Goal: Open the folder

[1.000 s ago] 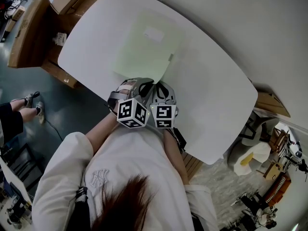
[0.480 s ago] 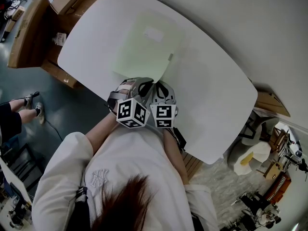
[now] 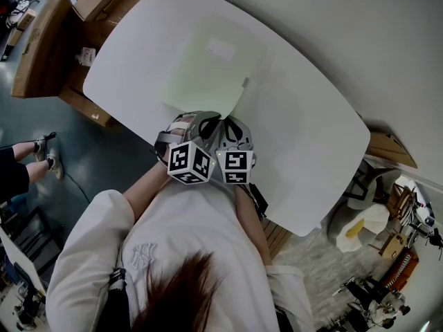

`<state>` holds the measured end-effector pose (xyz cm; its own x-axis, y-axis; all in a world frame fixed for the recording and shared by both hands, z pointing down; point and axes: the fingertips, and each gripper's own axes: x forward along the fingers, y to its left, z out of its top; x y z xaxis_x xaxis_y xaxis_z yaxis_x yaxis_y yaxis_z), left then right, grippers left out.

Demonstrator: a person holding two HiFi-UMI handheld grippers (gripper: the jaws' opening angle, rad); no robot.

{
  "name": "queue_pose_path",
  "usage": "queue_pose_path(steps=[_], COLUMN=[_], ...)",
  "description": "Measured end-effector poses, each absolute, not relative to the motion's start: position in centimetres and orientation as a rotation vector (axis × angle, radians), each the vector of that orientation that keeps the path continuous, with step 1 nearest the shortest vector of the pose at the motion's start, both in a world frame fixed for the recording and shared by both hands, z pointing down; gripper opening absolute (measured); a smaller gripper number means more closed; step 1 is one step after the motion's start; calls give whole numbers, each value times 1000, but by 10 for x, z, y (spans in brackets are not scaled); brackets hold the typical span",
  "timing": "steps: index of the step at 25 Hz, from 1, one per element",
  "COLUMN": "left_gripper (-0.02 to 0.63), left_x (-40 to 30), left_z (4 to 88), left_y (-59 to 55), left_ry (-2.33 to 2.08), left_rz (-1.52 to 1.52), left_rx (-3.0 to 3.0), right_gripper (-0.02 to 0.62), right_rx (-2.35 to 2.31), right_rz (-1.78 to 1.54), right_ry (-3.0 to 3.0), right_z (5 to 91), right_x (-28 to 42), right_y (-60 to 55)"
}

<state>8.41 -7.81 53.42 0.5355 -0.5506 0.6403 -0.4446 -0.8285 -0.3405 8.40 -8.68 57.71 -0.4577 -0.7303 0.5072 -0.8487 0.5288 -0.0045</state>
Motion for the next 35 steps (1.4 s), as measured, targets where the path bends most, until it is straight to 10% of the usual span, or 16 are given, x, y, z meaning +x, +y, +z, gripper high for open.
queue_pose_path(steps=[35], left_gripper=[14], left_x=[76], left_z=[504], left_y=[-79], left_ry=[942], left_rz=[-1038], left_rx=[-2623], right_gripper=[6], right_rx=[1302], right_rz=[336], right_ry=[-2318], right_z=[577], right_x=[83], right_y=[-86])
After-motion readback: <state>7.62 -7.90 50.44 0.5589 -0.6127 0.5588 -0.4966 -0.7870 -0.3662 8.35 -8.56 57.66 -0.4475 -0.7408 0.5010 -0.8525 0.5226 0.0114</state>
